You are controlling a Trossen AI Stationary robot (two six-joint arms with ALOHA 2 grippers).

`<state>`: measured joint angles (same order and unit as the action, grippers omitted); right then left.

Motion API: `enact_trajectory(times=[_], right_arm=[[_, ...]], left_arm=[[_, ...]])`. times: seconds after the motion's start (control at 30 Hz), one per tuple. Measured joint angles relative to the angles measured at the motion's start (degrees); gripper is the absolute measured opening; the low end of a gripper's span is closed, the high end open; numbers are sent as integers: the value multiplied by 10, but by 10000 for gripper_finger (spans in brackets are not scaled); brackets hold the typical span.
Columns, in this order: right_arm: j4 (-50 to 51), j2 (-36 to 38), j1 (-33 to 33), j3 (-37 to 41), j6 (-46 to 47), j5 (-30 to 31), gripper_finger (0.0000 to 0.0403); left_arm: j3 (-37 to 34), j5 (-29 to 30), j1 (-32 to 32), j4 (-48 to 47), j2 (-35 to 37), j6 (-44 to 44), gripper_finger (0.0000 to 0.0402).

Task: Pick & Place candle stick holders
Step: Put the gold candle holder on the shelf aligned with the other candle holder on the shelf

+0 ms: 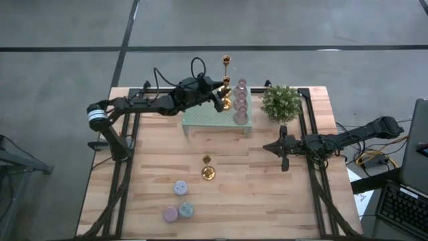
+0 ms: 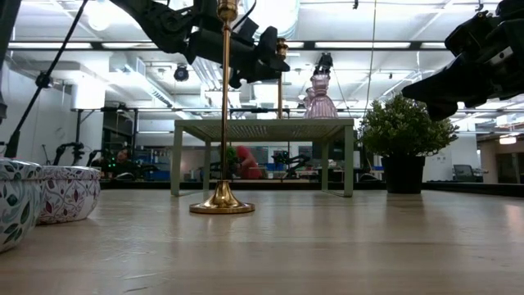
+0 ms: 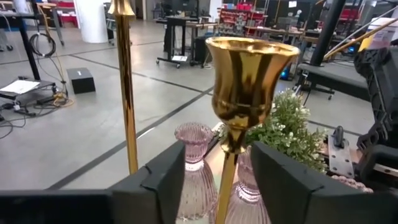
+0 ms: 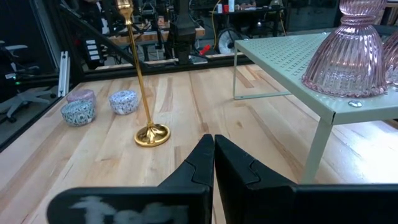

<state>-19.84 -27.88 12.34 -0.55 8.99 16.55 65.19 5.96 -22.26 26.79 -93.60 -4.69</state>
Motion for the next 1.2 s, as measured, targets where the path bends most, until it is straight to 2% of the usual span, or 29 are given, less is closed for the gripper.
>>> enact_trajectory(times=[0.17,0.33,0.6,0.97,1.2], right_arm=[[0,0,0,0,0,0,8],[0,0,0,0,0,0,8],[0,0,0,0,0,0,8],[0,0,0,0,0,0,8],[0,0,0,0,0,0,8]], left_arm=[[0,-8,0,-7,0,-2,232],[0,-24,0,-40,13,12,256],[1,-70,8,-127,42,33,261],[-22,-74,21,-198,108,73,261],[-88,-149,34,-219,185,46,261]])
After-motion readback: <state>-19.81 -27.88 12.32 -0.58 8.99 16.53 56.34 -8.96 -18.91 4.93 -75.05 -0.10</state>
